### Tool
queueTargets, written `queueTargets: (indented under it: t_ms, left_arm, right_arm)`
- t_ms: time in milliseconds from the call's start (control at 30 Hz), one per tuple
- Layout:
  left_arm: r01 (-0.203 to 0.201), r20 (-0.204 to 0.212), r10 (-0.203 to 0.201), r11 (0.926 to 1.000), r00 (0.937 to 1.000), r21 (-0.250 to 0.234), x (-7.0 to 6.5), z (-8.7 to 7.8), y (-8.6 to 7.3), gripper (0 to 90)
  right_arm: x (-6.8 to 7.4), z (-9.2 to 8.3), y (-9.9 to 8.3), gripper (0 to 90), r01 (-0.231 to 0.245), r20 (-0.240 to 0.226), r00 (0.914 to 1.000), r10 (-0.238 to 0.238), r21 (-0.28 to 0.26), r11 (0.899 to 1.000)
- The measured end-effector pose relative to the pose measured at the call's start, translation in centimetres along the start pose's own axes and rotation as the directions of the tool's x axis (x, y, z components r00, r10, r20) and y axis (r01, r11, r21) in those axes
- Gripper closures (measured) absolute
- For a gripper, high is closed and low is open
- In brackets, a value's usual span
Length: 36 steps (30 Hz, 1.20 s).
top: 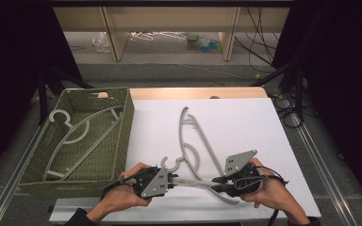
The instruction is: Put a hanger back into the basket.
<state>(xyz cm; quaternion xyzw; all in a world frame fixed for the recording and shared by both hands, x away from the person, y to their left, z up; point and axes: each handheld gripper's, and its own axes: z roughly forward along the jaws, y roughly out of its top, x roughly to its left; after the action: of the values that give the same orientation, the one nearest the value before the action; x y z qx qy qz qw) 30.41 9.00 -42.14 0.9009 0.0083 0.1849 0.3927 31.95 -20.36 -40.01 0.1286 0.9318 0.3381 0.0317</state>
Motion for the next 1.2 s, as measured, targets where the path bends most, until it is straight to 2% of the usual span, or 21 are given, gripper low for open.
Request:
queueTargets:
  t_ms: [33, 67, 100, 133, 267, 333, 433, 467, 533, 633, 667, 700, 767, 800, 900, 967, 1000, 1033, 1067, 1100, 1200]
  left_arm:
    - [0.000, 0.000, 0.000, 1.0000, 1.0000, 0.000, 0.0, 0.0, 0.0, 76.1]
    - [0.054, 0.018, -0.054, 0.9984, 0.9984, -0.013, -0.1, -0.2, 0.2, 76.1]
    - [0.143, 0.054, -0.141, 0.9894, 0.9885, -0.026, -0.1, -0.3, 0.3, 77.6]
    - [0.177, 0.069, -0.175, 0.9837, 0.9821, -0.028, -0.1, -0.4, 0.4, 77.8]
    - [0.206, 0.070, -0.205, 0.9785, 0.9763, -0.011, -0.3, -0.4, 0.6, 78.4]
    - [0.255, 0.084, -0.253, 0.9669, 0.9638, -0.013, -0.2, -0.6, 0.6, 78.8]
    - [0.272, 0.070, -0.270, 0.9624, 0.9602, -0.008, -0.1, -0.9, 0.6, 79.0]
    - [0.304, 0.057, -0.302, 0.9526, 0.9516, -0.018, 0.1, -1.2, 0.4, 79.1]
    - [0.319, 0.050, -0.318, 0.9477, 0.9469, -0.016, 0.4, -1.5, 0.2, 79.1]
    - [0.376, 0.012, -0.375, 0.9266, 0.9267, -0.018, 1.1, -2.5, -0.3, 79.2]
    - [0.376, 0.012, -0.375, 0.9266, 0.9267, -0.018, 1.1, -2.5, -0.3, 79.1]
    - [0.396, 0.000, -0.396, 0.9181, 0.9184, -0.022, 1.3, -3.0, -0.6, 79.2]
    - [0.406, -0.008, -0.406, 0.9135, 0.9136, -0.026, 1.5, -3.3, -0.7, 79.2]
    - [0.413, -0.018, -0.414, 0.9103, 0.9102, -0.026, 1.7, -3.7, -0.8, 79.2]
    - [0.455, -0.038, -0.458, 0.8885, 0.8883, -0.056, 2.5, -4.8, -0.9, 79.2]
    - [0.467, -0.047, -0.470, 0.8822, 0.8817, -0.063, 2.8, -5.2, -0.9, 79.1]
    - [0.485, -0.046, -0.490, 0.8698, 0.8704, -0.088, 3.2, -5.7, -0.9, 79.1]
    - [0.495, -0.051, -0.501, 0.8632, 0.8637, -0.097, 3.3, -6.1, -0.9, 79.1]
    - [0.495, -0.051, -0.501, 0.8632, 0.8637, -0.097, 3.3, -6.1, -0.9, 79.1]
    - [0.513, -0.052, -0.519, 0.8522, 0.8530, -0.105, 3.6, -6.7, -0.9, 79.1]
    - [0.537, -0.052, -0.549, 0.8305, 0.8342, -0.146, 4.2, -7.8, -0.9, 79.2]
  right_arm:
    - [0.0, 0.0, 0.0, 73.9, 0.000, 0.000, 1.0000, 0.000, 0.000, 1.000]
    - [-0.1, -0.2, 0.0, 73.2, -0.003, 0.003, 1.0000, 0.003, -0.008, 1.000]
    - [-0.3, -0.5, 0.0, 72.4, -0.013, 0.014, 0.9998, 0.014, -0.031, 0.999]
    - [-0.3, -0.6, 0.0, 71.7, -0.021, 0.015, 0.9997, 0.021, -0.034, 0.999]
    - [-0.4, -0.6, -0.1, 69.8, -0.033, 0.032, 0.9989, 0.035, -0.037, 0.999]
    - [-0.4, -0.6, 0.0, 64.2, -0.047, 0.055, 0.9973, 0.050, -0.050, 0.998]
    - [-0.5, -0.9, 0.2, 54.3, -0.084, 0.078, 0.9928, 0.091, -0.084, 0.993]
    - [-0.5, -1.0, 0.2, 51.2, -0.094, 0.090, 0.9906, 0.104, -0.101, 0.990]
    - [-0.5, -1.1, 0.3, 48.0, -0.103, 0.100, 0.9885, 0.114, -0.112, 0.988]
    - [-0.7, -1.6, 0.5, 39.5, -0.141, 0.157, 0.9722, 0.174, -0.200, 0.970]
    - [-0.8, -1.9, 0.6, 38.7, -0.150, 0.172, 0.9660, 0.193, -0.237, 0.960]
    - [-0.8, -2.1, 0.6, 37.9, -0.155, 0.182, 0.9615, 0.206, -0.260, 0.953]
    - [-0.9, -2.3, 0.6, 36.9, -0.153, 0.190, 0.9591, 0.210, -0.279, 0.948]
    - [-0.8, -2.7, 0.5, 35.7, -0.170, 0.203, 0.9493, 0.240, -0.312, 0.935]
    - [-0.7, -3.0, 0.3, 33.9, -0.178, 0.221, 0.9395, 0.262, -0.341, 0.923]
    - [-0.4, -3.1, 0.0, 32.4, -0.181, 0.224, 0.9363, 0.270, -0.352, 0.918]
    - [-0.3, -3.1, -0.2, 31.4, -0.184, 0.224, 0.9358, 0.273, -0.350, 0.919]
    - [-0.1, -3.0, -0.3, 29.5, -0.188, 0.223, 0.9351, 0.276, -0.348, 0.918]
    - [-0.1, -3.0, -0.3, 29.5, -0.188, 0.223, 0.9351, 0.276, -0.348, 0.918]
    - [0.0, -2.9, -0.5, 27.8, -0.190, 0.226, 0.9335, 0.278, -0.345, 0.919]
    - [0.3, -2.5, -1.2, 27.8, -0.206, 0.219, 0.9322, 0.288, -0.332, 0.920]
